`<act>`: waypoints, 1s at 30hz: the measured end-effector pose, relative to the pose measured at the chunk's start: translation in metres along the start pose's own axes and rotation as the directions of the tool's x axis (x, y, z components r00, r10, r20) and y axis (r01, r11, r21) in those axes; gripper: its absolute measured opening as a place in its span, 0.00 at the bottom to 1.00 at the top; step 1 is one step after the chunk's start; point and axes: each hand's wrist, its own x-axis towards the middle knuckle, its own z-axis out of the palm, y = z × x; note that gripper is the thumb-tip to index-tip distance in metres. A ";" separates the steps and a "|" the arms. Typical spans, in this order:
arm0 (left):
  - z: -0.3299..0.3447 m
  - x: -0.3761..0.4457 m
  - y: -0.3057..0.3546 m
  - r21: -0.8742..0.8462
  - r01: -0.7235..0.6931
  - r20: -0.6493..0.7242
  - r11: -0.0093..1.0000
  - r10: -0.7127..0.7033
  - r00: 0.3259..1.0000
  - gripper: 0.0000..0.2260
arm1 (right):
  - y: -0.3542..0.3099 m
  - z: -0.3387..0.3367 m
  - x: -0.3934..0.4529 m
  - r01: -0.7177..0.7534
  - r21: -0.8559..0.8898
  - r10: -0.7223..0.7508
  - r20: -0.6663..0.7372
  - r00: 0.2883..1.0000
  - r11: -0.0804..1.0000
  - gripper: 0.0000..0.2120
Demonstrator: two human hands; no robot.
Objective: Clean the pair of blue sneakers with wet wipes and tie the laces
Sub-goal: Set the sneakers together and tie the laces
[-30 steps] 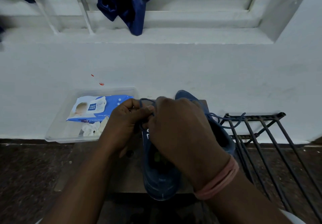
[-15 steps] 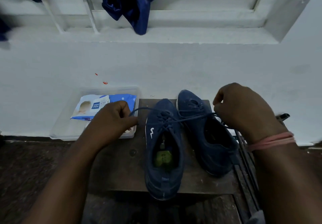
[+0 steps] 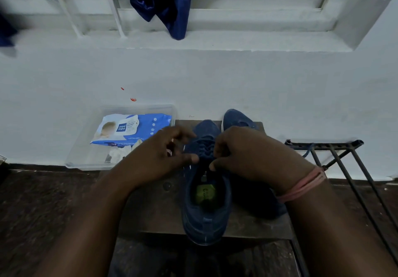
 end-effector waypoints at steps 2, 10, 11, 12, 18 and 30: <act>0.003 -0.001 -0.006 -0.031 0.009 0.158 0.999 -0.004 0.987 0.10 | 0.000 0.003 0.002 0.009 -0.010 -0.009 -0.013 1.000 1.000 0.10; 0.004 -0.002 -0.007 -0.021 -0.003 0.225 1.000 0.007 0.974 0.07 | 0.008 0.001 0.001 -0.020 -0.049 0.019 -0.010 1.000 0.999 0.07; 0.001 -0.003 -0.008 -0.038 0.009 0.225 0.999 0.000 0.974 0.08 | 0.010 0.002 0.001 -0.033 -0.097 0.032 -0.014 0.999 0.995 0.09; -0.001 -0.003 -0.010 -0.062 0.028 0.227 0.998 -0.013 0.974 0.09 | 0.012 0.002 0.001 -0.051 -0.118 0.049 -0.017 0.999 0.992 0.10; -0.008 -0.006 -0.005 -0.283 0.075 0.217 0.956 -0.012 0.976 0.16 | 0.021 -0.009 -0.008 0.000 0.098 -0.011 0.105 0.994 0.995 0.13; 0.015 0.009 0.010 -0.963 -0.021 0.008 0.269 0.105 0.994 0.07 | 0.021 0.005 0.012 -0.127 0.979 -0.030 0.134 0.991 0.159 0.14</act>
